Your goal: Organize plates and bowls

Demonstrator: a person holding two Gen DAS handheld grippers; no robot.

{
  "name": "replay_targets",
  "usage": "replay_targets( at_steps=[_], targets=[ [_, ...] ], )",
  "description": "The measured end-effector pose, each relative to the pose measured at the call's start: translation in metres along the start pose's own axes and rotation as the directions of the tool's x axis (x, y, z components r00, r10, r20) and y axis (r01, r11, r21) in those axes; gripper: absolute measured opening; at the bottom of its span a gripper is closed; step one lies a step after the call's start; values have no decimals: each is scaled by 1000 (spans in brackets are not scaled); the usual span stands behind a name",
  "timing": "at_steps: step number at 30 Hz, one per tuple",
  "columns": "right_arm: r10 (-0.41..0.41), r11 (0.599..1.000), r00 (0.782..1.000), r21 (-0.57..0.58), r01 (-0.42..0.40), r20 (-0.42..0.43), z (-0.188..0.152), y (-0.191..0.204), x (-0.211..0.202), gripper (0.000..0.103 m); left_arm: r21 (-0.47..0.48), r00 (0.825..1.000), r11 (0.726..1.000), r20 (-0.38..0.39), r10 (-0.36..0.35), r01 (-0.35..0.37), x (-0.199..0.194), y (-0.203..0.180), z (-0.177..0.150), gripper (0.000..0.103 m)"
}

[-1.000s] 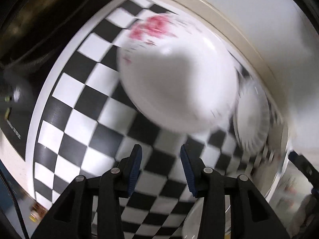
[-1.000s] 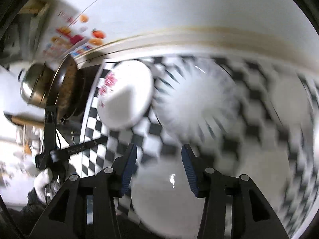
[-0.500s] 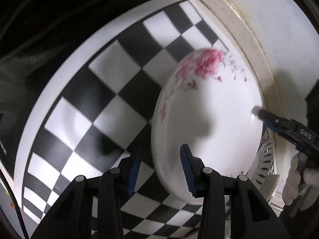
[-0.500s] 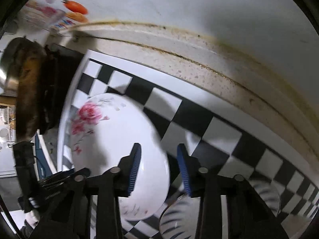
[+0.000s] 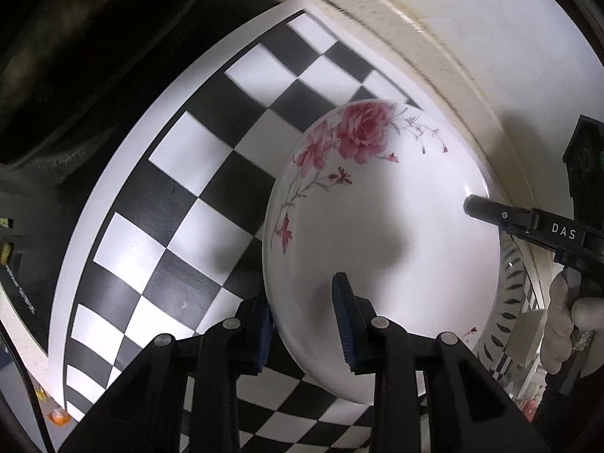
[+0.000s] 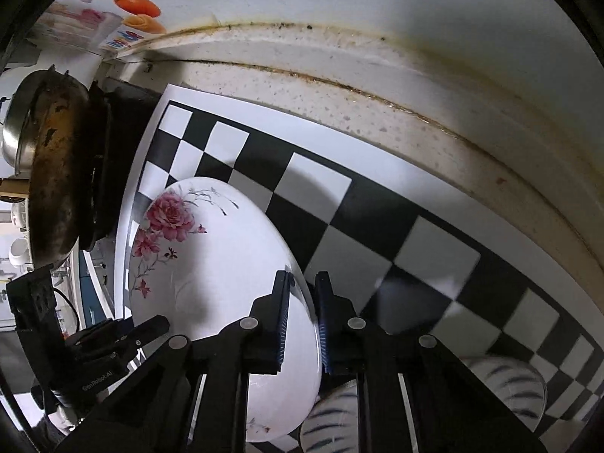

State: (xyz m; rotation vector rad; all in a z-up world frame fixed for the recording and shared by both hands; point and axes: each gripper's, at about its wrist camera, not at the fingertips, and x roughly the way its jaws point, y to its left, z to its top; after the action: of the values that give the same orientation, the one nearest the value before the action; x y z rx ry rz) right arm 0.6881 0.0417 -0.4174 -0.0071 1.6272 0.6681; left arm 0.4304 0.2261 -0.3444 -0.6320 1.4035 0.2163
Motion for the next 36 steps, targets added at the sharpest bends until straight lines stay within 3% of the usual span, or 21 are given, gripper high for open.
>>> replay_targets(
  at_steps=[9, 15, 19, 27, 33, 36],
  targets=[
    [8, 1000, 995, 23, -11, 102, -55, -1, -72, 16, 138, 999, 990, 31, -9, 5, -48, -35, -18, 27],
    [-13, 997, 983, 76, -1, 184, -127, -3, -125, 16, 272, 999, 962, 11, -31, 27, -78, -51, -44, 27],
    [-41, 990, 974, 138, 10, 223, -193, -9, -145, 16, 352, 999, 935, -16, -37, 40, -79, -75, -73, 27],
    [-44, 959, 968, 282, -29, 249, -329, -29, -132, 16, 498, 995, 866, -98, 18, 34, -56, -93, -138, 27],
    [-44, 909, 970, 413, -60, 238, -396, -49, -95, 16, 601, 982, 799, -156, 106, 9, -22, -106, -181, 27],
    [-64, 892, 971, 449, -48, 232, -417, -57, -83, 16, 617, 974, 787, -186, 128, 15, -6, -109, -191, 27]
  ],
)
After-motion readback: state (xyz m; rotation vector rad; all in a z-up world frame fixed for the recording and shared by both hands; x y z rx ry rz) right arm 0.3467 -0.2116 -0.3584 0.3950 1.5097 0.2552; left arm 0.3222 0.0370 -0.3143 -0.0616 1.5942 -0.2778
